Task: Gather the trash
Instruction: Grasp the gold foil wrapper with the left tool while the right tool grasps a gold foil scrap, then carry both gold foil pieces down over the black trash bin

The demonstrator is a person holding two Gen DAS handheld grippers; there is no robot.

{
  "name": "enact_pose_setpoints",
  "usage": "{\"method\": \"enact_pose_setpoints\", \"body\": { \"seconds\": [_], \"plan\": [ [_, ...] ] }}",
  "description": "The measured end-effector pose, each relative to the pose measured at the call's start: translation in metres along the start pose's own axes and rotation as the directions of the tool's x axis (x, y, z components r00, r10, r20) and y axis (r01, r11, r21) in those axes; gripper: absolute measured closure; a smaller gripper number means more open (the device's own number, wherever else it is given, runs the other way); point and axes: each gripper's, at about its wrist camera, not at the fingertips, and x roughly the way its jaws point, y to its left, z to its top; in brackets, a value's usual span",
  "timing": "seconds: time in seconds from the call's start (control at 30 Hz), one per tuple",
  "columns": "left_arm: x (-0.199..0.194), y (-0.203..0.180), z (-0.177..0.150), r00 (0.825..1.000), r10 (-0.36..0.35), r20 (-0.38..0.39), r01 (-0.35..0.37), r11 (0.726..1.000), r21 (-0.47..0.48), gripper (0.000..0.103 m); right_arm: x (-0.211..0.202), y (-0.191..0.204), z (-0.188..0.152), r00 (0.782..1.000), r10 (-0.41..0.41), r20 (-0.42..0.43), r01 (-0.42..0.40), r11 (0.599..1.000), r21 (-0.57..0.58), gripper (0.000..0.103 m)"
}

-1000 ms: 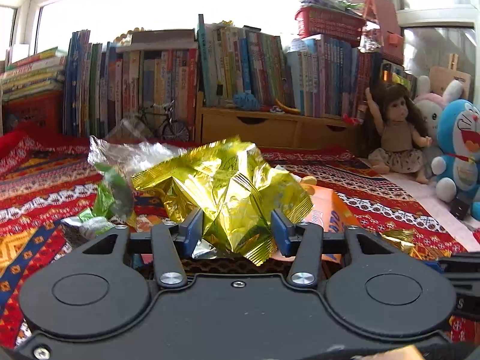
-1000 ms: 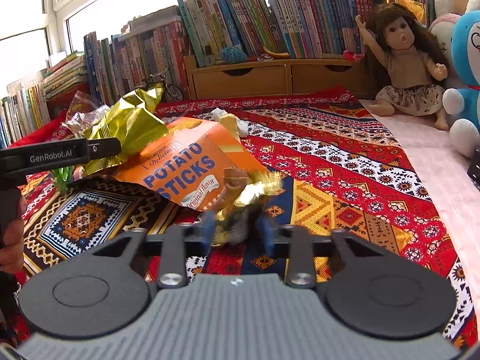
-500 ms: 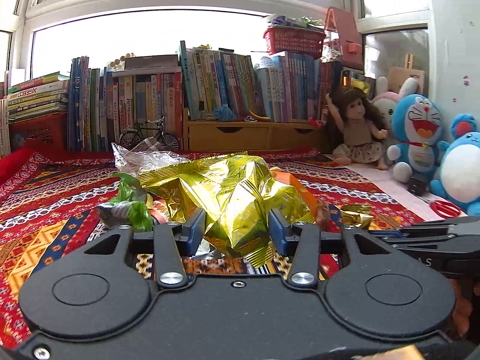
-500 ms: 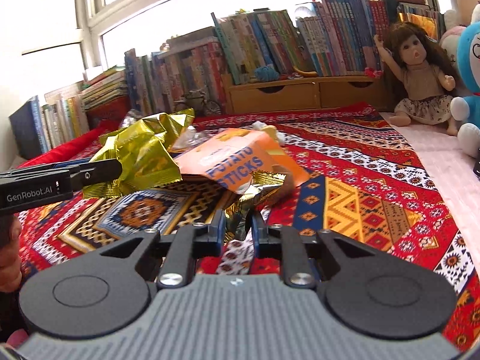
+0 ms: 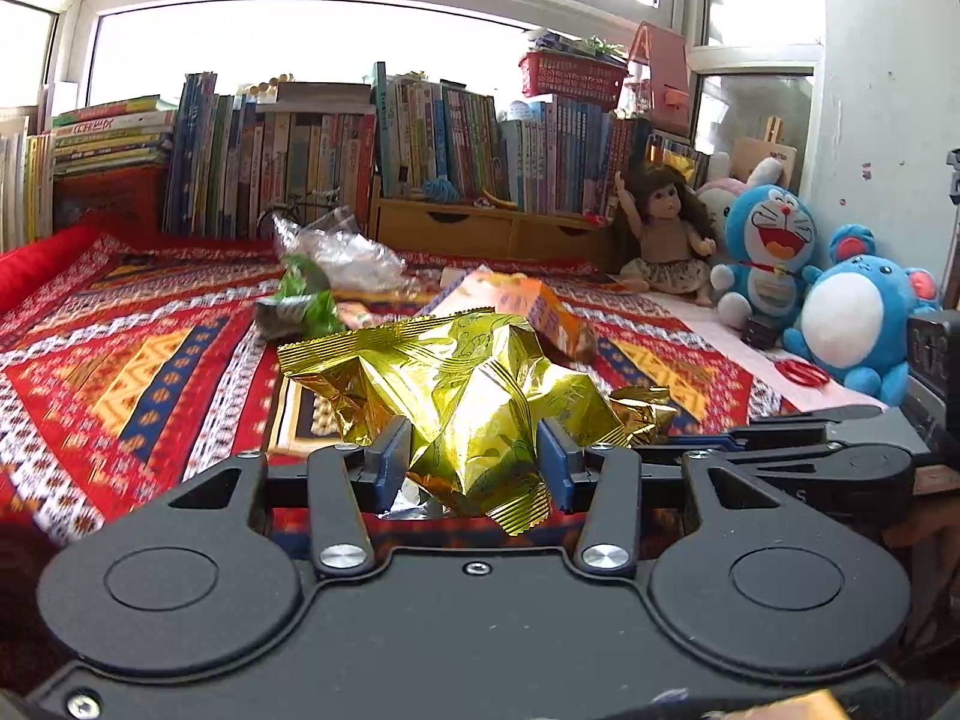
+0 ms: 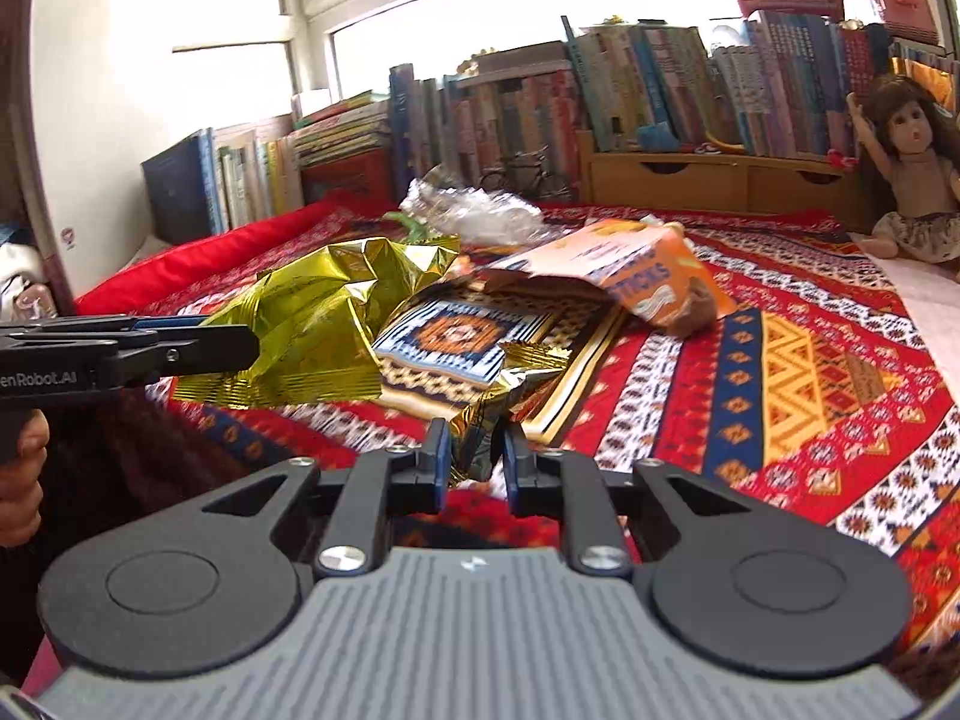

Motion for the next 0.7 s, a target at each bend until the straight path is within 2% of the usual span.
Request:
{"method": "enact_pose_setpoints", "body": {
  "seconds": [0.2,0.33,0.5,0.7],
  "plan": [
    [-0.04,0.003,-0.027,0.999,0.003,-0.044,-0.004,1.0,-0.023,0.06,-0.005,0.019,-0.017,0.997,0.044,-0.057,-0.046,0.998,-0.042,0.081],
    [-0.056,0.002,-0.047,0.992,-0.022,-0.127,0.014,0.998,-0.056,0.06,-0.006,0.03,-0.029,0.991,0.089,-0.097,-0.094,0.995,-0.043,0.081],
    [-0.06,-0.003,-0.079,0.972,-0.004,-0.233,-0.001,1.0,-0.024,0.06,0.0,0.043,-0.053,0.976,0.139,-0.168,-0.148,0.988,-0.041,0.081],
    [-0.046,-0.004,-0.111,0.933,0.026,-0.36,-0.041,0.999,-0.034,0.061,0.015,0.059,-0.084,0.95,0.163,-0.266,-0.183,0.982,-0.053,0.081]
  ]
}}
